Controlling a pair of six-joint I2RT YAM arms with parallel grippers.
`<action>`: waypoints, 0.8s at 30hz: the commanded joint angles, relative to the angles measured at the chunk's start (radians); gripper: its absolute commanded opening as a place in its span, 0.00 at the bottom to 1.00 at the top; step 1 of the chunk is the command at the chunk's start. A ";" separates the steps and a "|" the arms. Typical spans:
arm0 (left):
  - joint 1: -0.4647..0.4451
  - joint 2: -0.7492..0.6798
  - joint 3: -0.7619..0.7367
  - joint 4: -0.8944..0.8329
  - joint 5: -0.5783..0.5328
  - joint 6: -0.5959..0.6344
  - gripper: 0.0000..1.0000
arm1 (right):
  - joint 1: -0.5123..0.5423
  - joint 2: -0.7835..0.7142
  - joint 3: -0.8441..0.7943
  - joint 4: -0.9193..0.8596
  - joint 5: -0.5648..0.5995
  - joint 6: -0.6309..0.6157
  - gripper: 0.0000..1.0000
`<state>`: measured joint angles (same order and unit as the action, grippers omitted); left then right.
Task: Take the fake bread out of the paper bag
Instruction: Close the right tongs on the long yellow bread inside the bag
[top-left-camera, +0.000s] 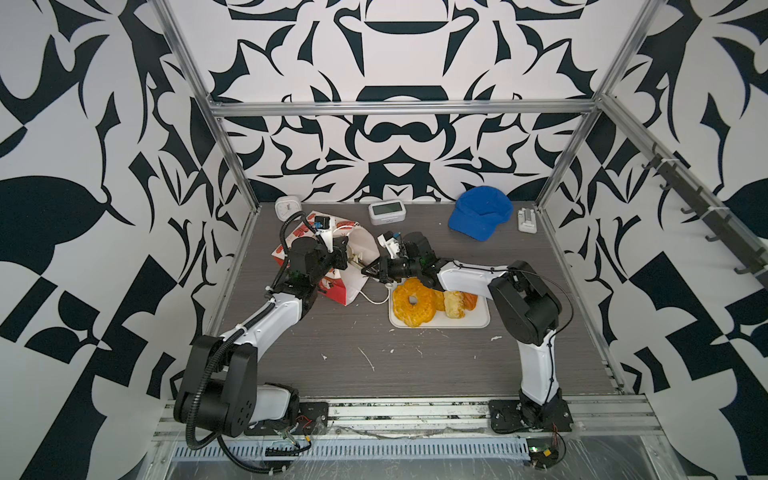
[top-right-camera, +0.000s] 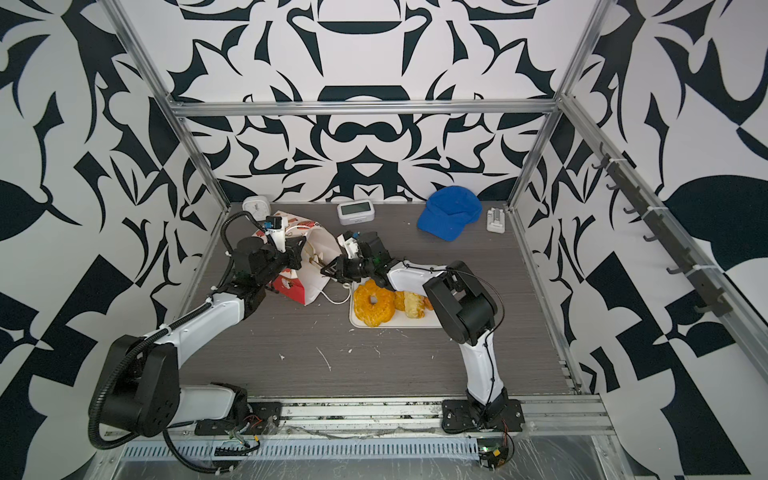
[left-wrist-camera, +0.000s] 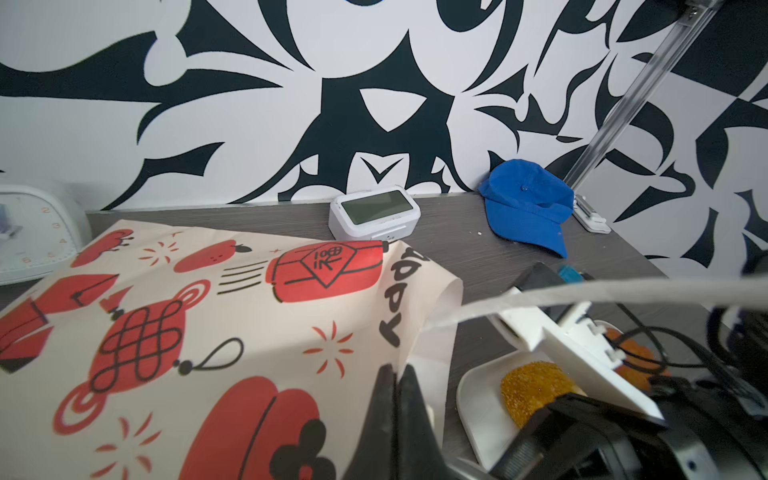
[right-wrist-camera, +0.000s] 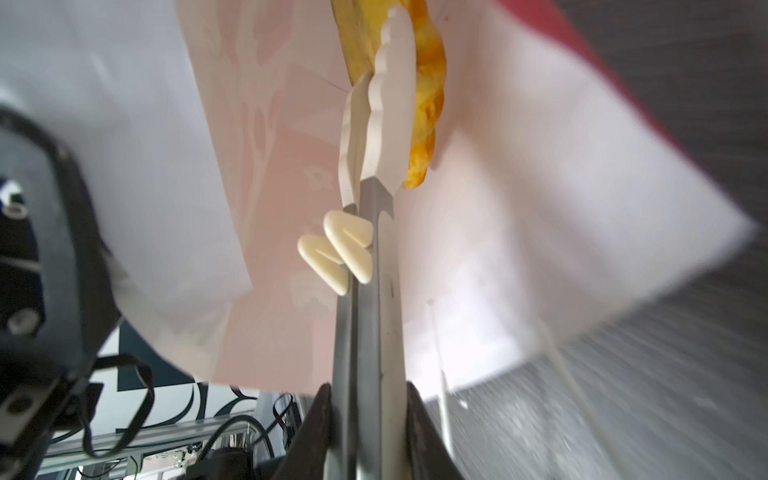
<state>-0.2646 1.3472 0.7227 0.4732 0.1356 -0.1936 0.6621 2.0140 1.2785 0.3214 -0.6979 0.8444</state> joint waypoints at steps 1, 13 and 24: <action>-0.001 0.008 -0.014 0.048 -0.036 -0.009 0.00 | -0.005 -0.094 -0.011 -0.034 -0.025 -0.079 0.00; -0.001 0.020 -0.032 0.098 -0.077 -0.010 0.00 | -0.031 -0.184 -0.090 -0.089 -0.057 -0.084 0.00; 0.001 0.020 -0.040 0.121 -0.097 -0.009 0.00 | -0.062 -0.265 -0.142 -0.115 -0.084 -0.088 0.00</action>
<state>-0.2649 1.3590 0.6991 0.5591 0.0555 -0.1940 0.6067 1.8042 1.1385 0.1673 -0.7406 0.7792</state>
